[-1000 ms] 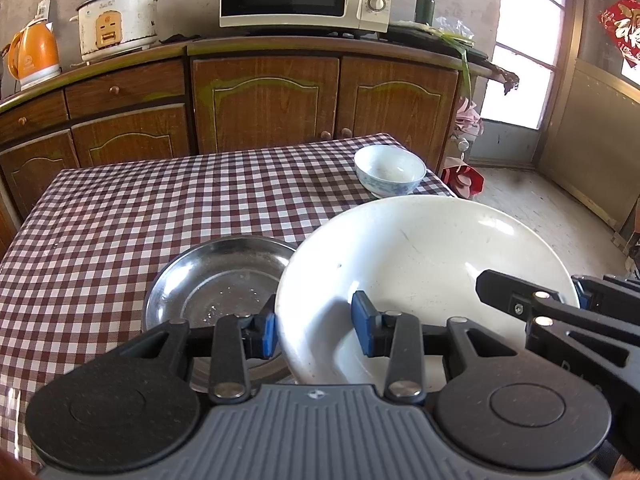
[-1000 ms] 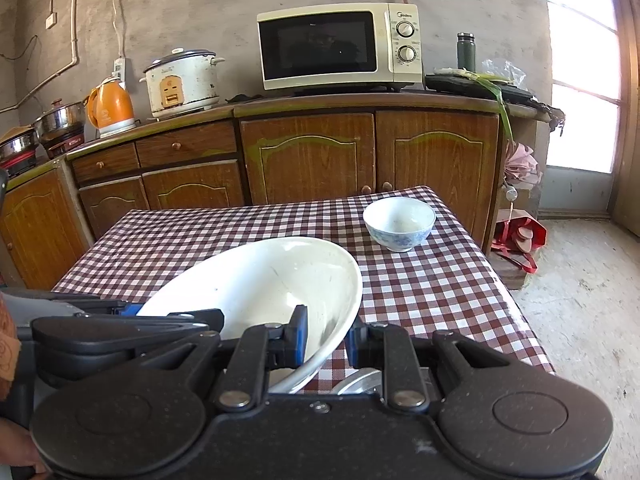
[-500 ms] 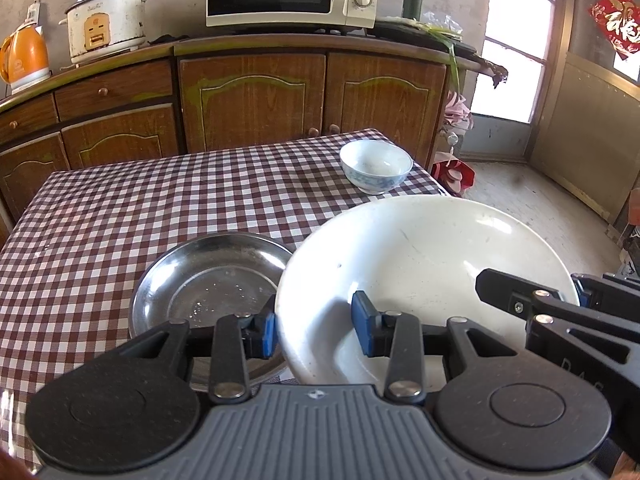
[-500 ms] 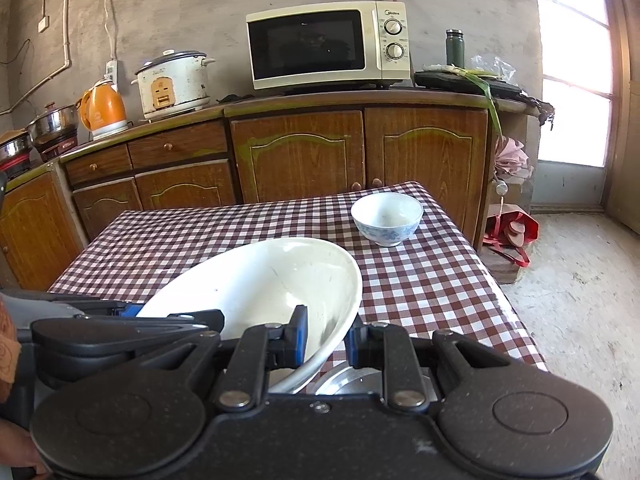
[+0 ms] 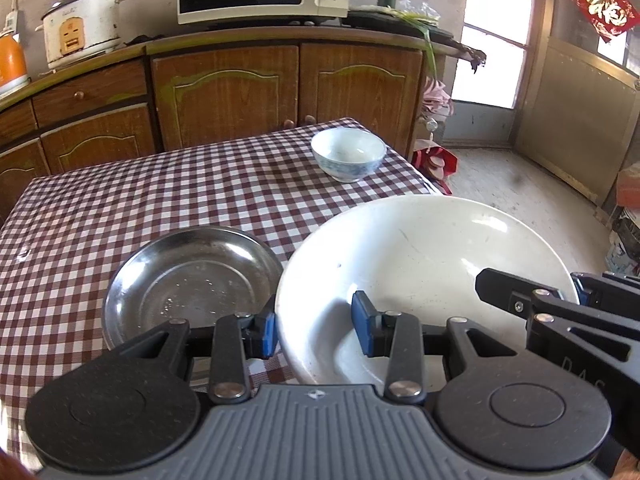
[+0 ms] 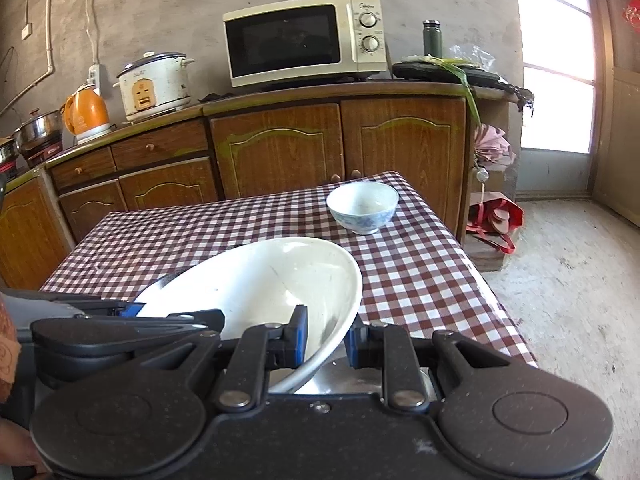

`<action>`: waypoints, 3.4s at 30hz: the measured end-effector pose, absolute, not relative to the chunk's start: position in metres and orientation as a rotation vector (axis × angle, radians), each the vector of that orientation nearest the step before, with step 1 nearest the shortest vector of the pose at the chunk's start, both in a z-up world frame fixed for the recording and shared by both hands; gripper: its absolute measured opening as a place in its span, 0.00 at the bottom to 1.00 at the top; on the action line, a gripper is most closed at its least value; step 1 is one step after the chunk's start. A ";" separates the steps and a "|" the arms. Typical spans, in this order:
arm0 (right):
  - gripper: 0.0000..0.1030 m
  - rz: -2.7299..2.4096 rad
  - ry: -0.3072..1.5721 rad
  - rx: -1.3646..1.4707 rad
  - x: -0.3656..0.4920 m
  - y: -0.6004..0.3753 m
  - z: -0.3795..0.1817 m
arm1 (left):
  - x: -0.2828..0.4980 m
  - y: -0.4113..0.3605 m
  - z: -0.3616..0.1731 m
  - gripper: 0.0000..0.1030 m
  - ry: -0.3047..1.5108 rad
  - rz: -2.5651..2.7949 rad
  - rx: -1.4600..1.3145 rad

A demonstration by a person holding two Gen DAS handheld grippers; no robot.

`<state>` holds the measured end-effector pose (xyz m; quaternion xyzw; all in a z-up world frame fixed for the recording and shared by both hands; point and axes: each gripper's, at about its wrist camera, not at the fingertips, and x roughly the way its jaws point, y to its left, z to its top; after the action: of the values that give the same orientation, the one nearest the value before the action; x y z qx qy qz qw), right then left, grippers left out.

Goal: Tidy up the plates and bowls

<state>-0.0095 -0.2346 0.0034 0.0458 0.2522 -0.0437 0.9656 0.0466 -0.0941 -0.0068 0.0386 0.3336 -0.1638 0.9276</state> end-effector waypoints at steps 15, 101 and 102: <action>0.25 -0.140 0.528 0.130 -0.023 -0.257 -0.007 | 0.046 -0.117 -0.017 0.37 0.701 -0.397 0.119; 0.66 -0.187 0.575 0.155 -0.002 -0.288 -0.028 | 0.083 -0.117 -0.027 0.71 0.770 -0.405 0.043; 0.67 -0.183 0.570 0.155 0.000 -0.288 -0.025 | 0.084 -0.116 -0.024 0.75 0.765 -0.399 0.040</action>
<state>-0.0005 -0.2883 -0.0252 0.0764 0.2807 -0.0901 0.9525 0.0838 -0.1161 -0.0240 0.0191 0.3707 -0.1933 0.9082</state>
